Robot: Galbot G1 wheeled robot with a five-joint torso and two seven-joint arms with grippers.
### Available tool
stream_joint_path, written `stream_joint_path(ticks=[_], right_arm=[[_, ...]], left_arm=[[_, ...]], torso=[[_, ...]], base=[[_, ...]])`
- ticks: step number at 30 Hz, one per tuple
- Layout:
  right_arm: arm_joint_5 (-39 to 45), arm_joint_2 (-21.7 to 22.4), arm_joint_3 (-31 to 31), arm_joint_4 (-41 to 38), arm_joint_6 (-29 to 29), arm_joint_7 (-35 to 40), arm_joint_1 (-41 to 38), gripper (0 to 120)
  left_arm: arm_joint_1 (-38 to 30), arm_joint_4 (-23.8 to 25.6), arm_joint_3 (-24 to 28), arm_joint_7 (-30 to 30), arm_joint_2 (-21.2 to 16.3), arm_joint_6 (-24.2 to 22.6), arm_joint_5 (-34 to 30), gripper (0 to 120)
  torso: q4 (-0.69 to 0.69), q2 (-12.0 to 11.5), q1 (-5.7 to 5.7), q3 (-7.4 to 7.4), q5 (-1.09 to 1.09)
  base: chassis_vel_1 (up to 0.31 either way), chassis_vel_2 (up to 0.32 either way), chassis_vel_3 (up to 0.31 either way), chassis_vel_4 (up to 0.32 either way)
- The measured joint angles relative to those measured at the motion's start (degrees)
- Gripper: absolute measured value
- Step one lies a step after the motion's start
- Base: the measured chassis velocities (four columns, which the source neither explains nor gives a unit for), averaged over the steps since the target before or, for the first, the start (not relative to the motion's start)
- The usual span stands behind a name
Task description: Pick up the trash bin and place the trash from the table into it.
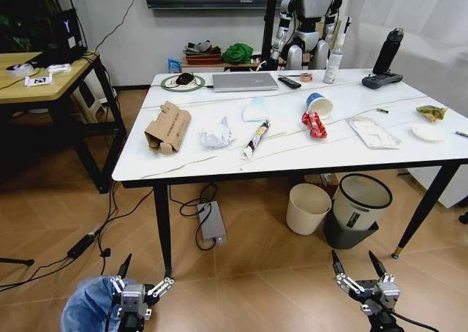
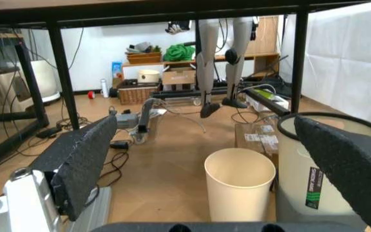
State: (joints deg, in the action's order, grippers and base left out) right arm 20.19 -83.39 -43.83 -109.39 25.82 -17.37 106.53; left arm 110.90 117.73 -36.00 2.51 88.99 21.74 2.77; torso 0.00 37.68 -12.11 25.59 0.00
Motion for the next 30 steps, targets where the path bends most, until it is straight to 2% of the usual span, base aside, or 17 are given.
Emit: stream_joint_path(ticks=[30], right_arm=[[-0.89,-0.33,0.40,0.44,0.48,-0.16,0.01,100]], left_arm=[[0.04,-0.62,0.20,-0.03,0.11,0.22,-0.35,100]], torso=[[0.00,-7.33,2.84,-4.50,0.00]], base=[[0.000,0.000,0.000,0.000]])
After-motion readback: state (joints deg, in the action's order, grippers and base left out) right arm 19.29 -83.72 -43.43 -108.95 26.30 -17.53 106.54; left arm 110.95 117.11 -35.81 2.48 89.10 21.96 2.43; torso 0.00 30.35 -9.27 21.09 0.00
